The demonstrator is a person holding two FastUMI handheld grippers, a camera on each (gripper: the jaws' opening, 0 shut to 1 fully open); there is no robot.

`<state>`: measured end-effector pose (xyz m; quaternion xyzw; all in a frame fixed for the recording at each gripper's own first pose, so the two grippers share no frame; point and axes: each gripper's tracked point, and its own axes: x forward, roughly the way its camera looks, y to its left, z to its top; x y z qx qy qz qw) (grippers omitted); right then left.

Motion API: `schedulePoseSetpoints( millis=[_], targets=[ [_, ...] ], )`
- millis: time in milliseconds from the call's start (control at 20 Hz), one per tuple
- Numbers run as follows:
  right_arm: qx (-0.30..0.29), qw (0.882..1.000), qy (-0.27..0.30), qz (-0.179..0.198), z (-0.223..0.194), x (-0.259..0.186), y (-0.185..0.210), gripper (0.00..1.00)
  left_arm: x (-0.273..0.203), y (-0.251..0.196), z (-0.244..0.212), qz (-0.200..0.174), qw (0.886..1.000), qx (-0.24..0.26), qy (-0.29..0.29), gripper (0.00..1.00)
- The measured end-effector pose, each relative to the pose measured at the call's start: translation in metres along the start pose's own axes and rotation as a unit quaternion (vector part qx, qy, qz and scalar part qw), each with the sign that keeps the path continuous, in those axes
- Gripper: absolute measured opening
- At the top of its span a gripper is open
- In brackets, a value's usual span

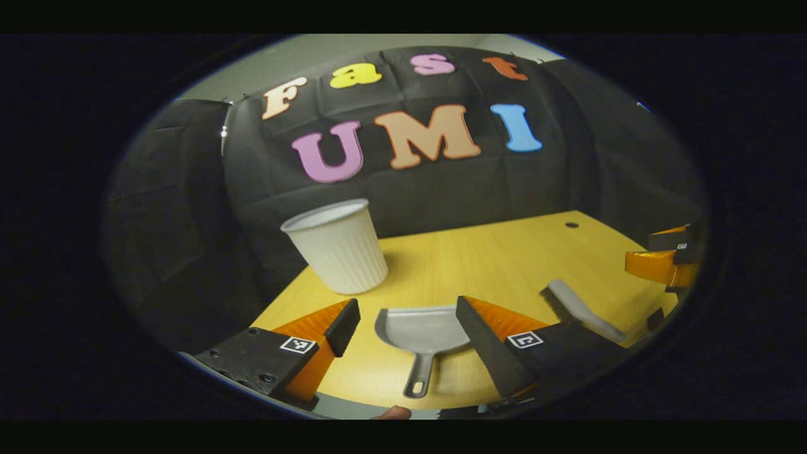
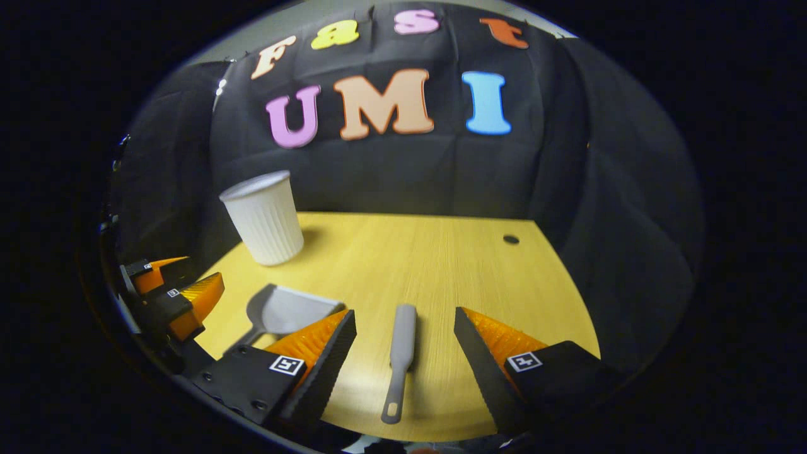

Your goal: Pick up the small broom and dustpan from the desktop, sweep the trash into the dustpan with the broom, and then empty the trash into the garbage bin.

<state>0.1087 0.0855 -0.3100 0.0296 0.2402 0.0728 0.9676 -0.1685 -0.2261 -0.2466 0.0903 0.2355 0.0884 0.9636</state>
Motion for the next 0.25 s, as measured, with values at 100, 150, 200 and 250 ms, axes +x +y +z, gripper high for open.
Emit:
schedulePoseSetpoints(
  millis=[100, 150, 200, 250],
  targets=[
    [0.011, 0.998, -0.068, -0.004, 0.024, -0.023, 0.003, 1.00, -0.011, 0.005, 0.030, 0.004, 0.999, -0.017, -0.047, 0.94],
    [0.016, 0.995, -0.098, -0.009, 0.025, -0.032, 0.001, 1.00, -0.015, 0.010, 0.042, 0.008, 0.997, -0.023, -0.067, 0.94],
    [0.018, 0.991, -0.128, -0.013, 0.026, -0.038, 0.000, 0.97, -0.019, 0.016, 0.056, 0.011, 0.995, -0.026, -0.092, 0.94],
    [0.015, 0.988, -0.155, -0.021, 0.026, -0.043, -0.003, 1.00, -0.025, 0.018, 0.075, 0.010, 0.991, -0.034, -0.132, 0.94]
  ],
)
